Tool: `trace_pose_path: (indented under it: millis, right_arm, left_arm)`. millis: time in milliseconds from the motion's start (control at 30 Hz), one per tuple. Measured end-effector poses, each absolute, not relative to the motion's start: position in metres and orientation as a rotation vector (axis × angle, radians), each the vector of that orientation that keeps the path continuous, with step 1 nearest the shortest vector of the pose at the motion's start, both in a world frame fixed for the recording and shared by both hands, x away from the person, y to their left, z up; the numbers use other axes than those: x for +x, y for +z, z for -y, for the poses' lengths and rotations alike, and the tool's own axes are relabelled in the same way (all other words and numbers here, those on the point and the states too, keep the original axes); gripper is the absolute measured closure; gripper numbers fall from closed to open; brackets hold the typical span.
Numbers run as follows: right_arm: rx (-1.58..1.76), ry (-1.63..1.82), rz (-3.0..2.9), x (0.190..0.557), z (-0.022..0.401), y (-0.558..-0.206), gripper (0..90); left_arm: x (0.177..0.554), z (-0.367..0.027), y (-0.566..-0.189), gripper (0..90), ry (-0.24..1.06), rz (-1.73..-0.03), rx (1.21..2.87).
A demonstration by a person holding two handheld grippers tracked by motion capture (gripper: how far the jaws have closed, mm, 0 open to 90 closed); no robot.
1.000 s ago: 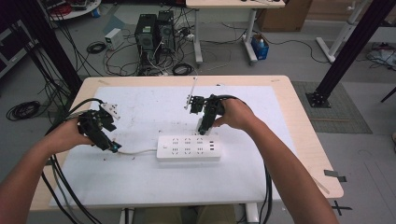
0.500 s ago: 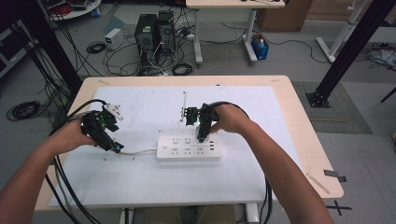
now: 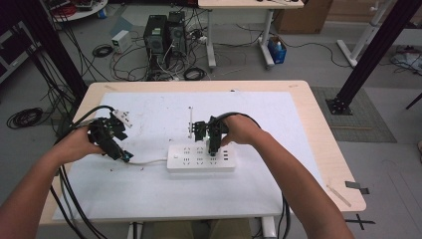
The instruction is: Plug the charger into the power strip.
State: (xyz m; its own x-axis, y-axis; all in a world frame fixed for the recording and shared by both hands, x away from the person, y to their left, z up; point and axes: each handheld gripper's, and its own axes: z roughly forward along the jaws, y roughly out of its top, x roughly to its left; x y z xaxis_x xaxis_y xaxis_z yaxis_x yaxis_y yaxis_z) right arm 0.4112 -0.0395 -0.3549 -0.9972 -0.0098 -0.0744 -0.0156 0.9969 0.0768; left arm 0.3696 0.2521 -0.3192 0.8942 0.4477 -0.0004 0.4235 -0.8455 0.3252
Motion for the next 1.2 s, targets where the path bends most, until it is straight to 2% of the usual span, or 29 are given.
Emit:
trace_pose_path:
  millis: [167,600,767,1067,1200]
  right_arm:
    - [0.007,0.040,-3.043,0.407,0.036,-0.361,62.6]
    - [0.082,0.119,-3.083,0.415,0.038,-0.364,62.9]
    - [-0.018,0.061,-3.019,0.404,0.035,-0.366,62.8]
    - [0.064,0.112,-3.143,0.426,0.039,-0.366,62.8]
    - [0.041,0.092,-3.121,0.421,0.037,-0.367,62.8]
  left_arm:
    - [0.370,-0.248,-0.321,21.1,0.106,-0.632,2.746]
    - [0.367,-0.248,-0.332,21.0,0.066,-0.680,2.696]
    - [0.367,-0.248,-0.331,21.1,0.064,-0.688,2.685]
    - [0.368,-0.250,-0.331,21.0,0.047,-0.692,2.683]
    - [0.369,-0.248,-0.332,21.0,0.038,-0.670,2.695]
